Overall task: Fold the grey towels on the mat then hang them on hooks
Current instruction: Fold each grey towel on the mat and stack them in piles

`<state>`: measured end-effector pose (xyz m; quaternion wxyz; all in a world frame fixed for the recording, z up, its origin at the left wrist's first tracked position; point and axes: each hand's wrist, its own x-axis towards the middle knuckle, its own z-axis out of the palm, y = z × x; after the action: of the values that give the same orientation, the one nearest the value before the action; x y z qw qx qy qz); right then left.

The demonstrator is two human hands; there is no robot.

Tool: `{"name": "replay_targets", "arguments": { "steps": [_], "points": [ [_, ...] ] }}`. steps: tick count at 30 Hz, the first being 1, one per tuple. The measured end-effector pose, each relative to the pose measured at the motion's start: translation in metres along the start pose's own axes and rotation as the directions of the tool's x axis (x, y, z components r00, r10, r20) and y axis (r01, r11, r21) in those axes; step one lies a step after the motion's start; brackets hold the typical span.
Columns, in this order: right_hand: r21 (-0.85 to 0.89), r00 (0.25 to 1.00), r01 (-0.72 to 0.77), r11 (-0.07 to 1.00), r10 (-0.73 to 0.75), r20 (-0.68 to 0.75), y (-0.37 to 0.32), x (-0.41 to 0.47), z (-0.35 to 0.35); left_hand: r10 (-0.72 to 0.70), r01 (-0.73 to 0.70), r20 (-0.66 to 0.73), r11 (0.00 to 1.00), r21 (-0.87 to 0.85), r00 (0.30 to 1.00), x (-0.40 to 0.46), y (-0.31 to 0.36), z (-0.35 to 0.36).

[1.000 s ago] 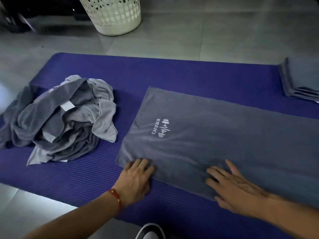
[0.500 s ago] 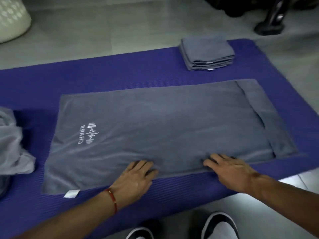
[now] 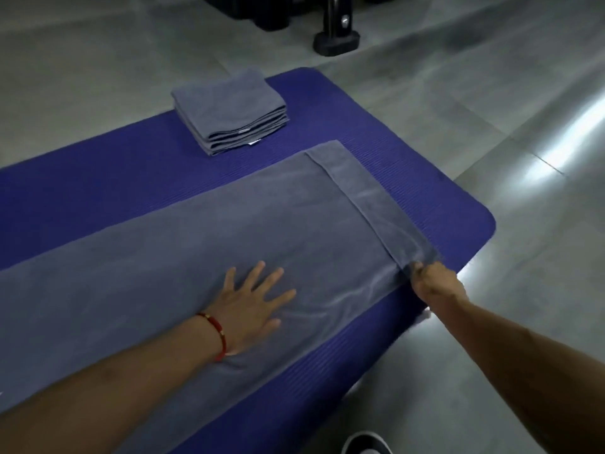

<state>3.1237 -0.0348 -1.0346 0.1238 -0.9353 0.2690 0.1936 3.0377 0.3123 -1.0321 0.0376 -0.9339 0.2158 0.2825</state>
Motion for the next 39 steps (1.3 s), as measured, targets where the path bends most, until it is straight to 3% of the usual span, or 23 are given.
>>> {"name": "replay_targets", "arguments": {
  "steps": [3, 6, 10, 13, 15, 17, 19, 21, 23, 27, 30, 34, 37, 39],
  "points": [
    [0.168, 0.993, -0.116, 0.979, 0.12, -0.015, 0.012, 0.017, 0.002, -0.147, 0.136, -0.085, 0.983, -0.123, 0.986, 0.022, 0.006, 0.007],
    [0.27, 0.997, -0.064, 0.961, 0.076, -0.031, 0.023, 0.028, 0.001, -0.205, 0.181, -0.193, 0.974, -0.138, 0.959, 0.027, 0.005, 0.019],
    [0.25, 0.998, -0.048, 0.967, 0.057, -0.031, 0.04, 0.033, 0.0, -0.283, 0.263, -0.216, 0.958, -0.118, 0.935, 0.037, -0.01, 0.027],
    [0.339, 0.983, -0.056, 0.939, 0.112, -0.147, 0.035, 0.033, -0.003, -0.299, 0.281, -0.278, 0.954, -0.103, 0.913, 0.045, -0.016, 0.026],
    [0.233, 0.952, 0.091, 0.968, -0.016, -0.306, 0.019, 0.034, -0.007, -0.336, 0.317, -0.292, 0.942, -0.11, 0.895, 0.054, -0.023, 0.023],
    [0.004, 0.875, 0.354, 0.935, -0.33, -0.354, -0.01, 0.039, -0.012, -0.404, 0.37, -0.33, 0.915, -0.162, 0.853, 0.066, -0.035, 0.015],
    [-0.132, 0.759, 0.592, 0.795, -0.605, -0.241, -0.053, 0.049, -0.015, -0.481, 0.436, -0.345, 0.877, -0.203, 0.806, 0.076, -0.053, 0.008],
    [-0.222, 0.658, 0.71, 0.668, -0.742, -0.129, -0.095, 0.069, -0.008, -0.532, 0.48, -0.329, 0.847, -0.23, 0.781, 0.08, -0.069, 0.014],
    [-0.258, 0.659, 0.714, 0.651, -0.749, -0.066, -0.137, 0.085, 0.002, -0.544, 0.48, -0.357, 0.839, -0.259, 0.759, 0.079, -0.075, 0.023],
    [-0.247, 0.744, 0.627, 0.739, -0.662, -0.093, -0.207, 0.109, 0.013, -0.554, 0.486, -0.374, 0.832, -0.266, 0.744, 0.078, -0.071, 0.03],
    [-0.291, 0.791, 0.595, 0.749, -0.61, 0.044, -0.219, 0.126, 0.032, -0.56, 0.486, -0.394, 0.828, -0.28, 0.729, 0.079, -0.071, 0.029],
    [-0.375, 0.808, 0.569, 0.732, -0.583, 0.088, -0.223, 0.125, 0.03, -0.548, 0.477, -0.393, 0.836, -0.269, 0.738, 0.076, -0.072, 0.028],
    [-0.431, 0.732, 0.619, 0.657, -0.681, 0.014, -0.218, 0.082, 0.033, -0.547, 0.48, -0.363, 0.837, -0.264, 0.754, 0.074, -0.071, 0.022],
    [-0.341, 0.652, 0.698, 0.629, -0.756, -0.061, -0.201, 0.028, 0.053, -0.541, 0.473, -0.339, 0.84, -0.265, 0.77, 0.072, -0.072, 0.023]
  ]
}}
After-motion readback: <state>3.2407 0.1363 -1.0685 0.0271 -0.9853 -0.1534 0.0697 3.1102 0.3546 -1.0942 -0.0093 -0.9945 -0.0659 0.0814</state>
